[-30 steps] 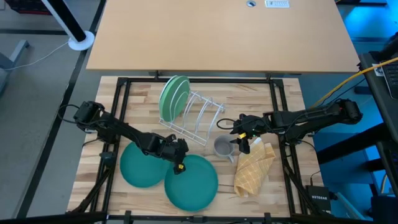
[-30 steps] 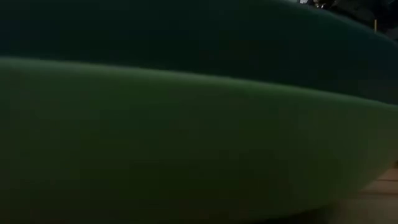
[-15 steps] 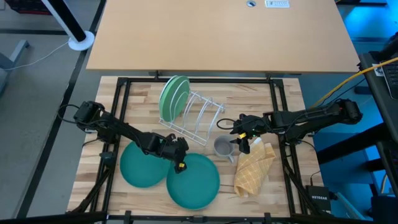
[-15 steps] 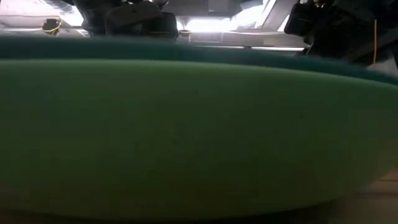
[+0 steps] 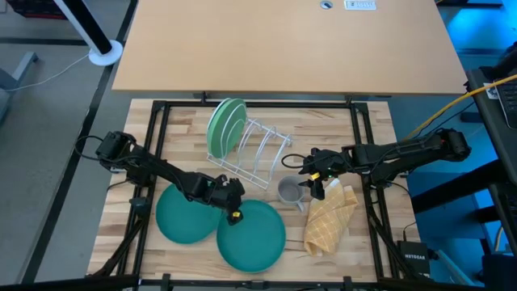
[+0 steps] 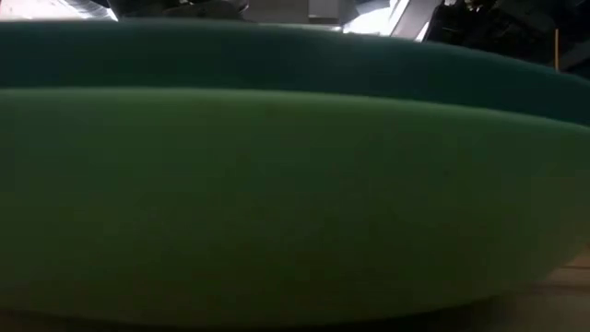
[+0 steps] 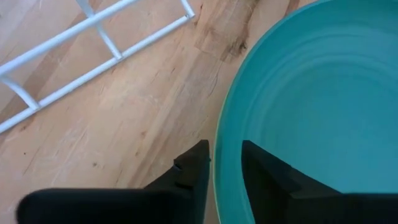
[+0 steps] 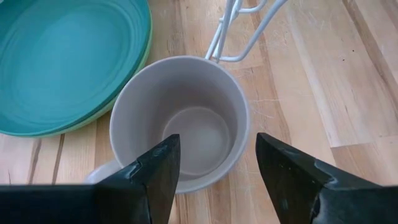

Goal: Sort dishes
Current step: Put the right blue plate into the white dish rack

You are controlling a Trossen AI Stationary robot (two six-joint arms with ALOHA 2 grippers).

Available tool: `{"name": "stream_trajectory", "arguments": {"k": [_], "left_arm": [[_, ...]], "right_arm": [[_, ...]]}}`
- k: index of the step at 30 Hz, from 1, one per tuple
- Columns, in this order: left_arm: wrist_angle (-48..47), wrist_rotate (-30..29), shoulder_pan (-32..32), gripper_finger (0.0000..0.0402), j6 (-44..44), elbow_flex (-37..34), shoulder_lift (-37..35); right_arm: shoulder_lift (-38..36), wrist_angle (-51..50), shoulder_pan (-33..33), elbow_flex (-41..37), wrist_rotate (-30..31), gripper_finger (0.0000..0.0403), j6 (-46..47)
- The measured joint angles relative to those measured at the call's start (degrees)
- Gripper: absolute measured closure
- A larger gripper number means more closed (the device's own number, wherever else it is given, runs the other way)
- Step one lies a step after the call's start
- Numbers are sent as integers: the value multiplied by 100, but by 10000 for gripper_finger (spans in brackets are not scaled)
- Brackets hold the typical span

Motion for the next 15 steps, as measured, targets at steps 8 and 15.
{"name": "stream_trajectory", "arguments": {"k": [8,15], "left_arm": [[-6,6,0,275,-75,0,99],[48,78,0,289,-75,0,310]], "right_arm": [[0,-1,0,0,0,188,2],[0,-9,0,0,0,188,2]]}}
